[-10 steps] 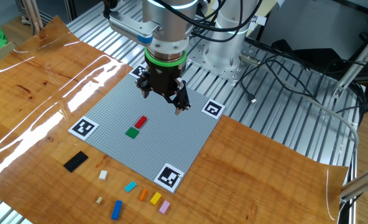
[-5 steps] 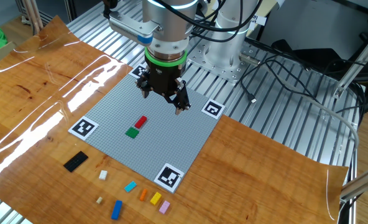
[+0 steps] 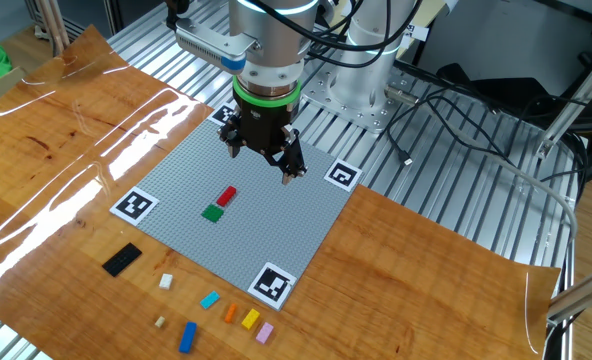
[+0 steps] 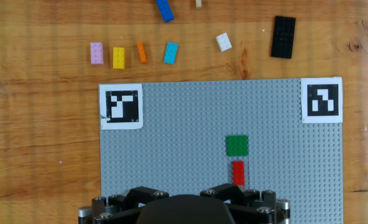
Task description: Stack small Lego blocks randomly, one at a time
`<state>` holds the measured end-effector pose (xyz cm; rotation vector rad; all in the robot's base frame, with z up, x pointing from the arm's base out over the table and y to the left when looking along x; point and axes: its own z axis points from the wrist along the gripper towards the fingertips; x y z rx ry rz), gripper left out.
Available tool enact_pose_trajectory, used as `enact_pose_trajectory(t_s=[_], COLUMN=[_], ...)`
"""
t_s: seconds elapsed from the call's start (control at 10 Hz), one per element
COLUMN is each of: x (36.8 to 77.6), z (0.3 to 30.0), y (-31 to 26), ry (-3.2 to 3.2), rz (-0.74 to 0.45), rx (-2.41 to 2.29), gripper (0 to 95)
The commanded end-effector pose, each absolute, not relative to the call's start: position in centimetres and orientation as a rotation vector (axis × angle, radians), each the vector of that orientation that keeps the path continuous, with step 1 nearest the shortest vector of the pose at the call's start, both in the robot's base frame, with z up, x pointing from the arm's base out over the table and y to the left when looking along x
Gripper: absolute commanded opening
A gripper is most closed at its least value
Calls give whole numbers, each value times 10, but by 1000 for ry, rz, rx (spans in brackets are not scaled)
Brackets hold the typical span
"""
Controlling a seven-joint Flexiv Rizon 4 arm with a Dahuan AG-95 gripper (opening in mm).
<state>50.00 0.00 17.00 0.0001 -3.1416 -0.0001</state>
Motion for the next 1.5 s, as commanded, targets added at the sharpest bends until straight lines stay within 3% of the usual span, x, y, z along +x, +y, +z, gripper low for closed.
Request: enact_pose_trajectory(t_s=[0.1, 1.5], x=[500, 512], z=[170, 160], y=[0, -2], ry=[-3206, -3200], rz=[-16, -14], rx=[14, 41], gripper=[0, 0])
